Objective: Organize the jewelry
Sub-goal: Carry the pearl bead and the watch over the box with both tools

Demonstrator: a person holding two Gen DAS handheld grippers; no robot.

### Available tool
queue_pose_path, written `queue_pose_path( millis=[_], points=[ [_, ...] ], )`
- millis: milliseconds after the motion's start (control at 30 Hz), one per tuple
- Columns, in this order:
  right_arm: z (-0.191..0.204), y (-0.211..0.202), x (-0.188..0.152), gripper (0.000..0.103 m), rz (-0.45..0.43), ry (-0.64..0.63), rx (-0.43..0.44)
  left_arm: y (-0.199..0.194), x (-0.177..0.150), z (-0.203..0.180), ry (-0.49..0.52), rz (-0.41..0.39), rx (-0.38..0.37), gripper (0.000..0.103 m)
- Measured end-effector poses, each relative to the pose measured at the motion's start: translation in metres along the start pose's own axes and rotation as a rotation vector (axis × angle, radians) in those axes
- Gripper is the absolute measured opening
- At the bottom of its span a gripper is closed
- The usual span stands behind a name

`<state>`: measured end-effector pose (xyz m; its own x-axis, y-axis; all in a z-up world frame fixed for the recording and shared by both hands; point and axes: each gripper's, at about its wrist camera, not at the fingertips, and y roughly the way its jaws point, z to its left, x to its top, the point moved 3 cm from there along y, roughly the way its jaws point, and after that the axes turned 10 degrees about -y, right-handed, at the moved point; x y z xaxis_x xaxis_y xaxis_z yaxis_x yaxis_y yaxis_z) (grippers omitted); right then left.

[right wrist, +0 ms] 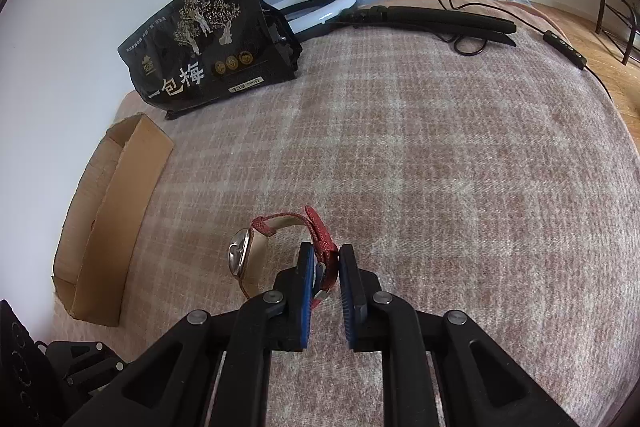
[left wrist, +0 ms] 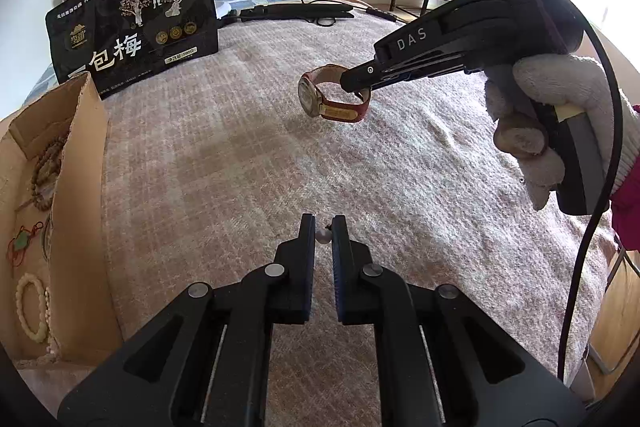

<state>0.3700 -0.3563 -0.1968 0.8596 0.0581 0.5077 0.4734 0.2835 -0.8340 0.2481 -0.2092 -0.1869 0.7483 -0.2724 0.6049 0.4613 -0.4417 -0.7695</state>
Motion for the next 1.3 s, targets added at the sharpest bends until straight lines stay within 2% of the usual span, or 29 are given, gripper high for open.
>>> queue_pose_path(
  millis=[300,667,933,1300],
  points=[
    [0.000,-0.025,-0.001,0.010,-0.036,-0.006,-0.031,-0.016,0.001,-0.002,0.000,-0.023,-0.003,0.006],
    [0.011,-0.055,-0.001,0.010,-0.073,-0.026,-0.037,-0.053,0.011,0.011,-0.042,-0.090,0.006,0.006],
    [0.038,-0.068,0.006,0.010,-0.094,-0.063,-0.027,-0.086,0.016,0.041,-0.082,-0.142,0.045,0.006],
    [0.093,-0.068,0.020,0.010,-0.103,-0.140,0.013,-0.121,0.012,0.107,-0.148,-0.185,0.130,0.006]
  ],
)
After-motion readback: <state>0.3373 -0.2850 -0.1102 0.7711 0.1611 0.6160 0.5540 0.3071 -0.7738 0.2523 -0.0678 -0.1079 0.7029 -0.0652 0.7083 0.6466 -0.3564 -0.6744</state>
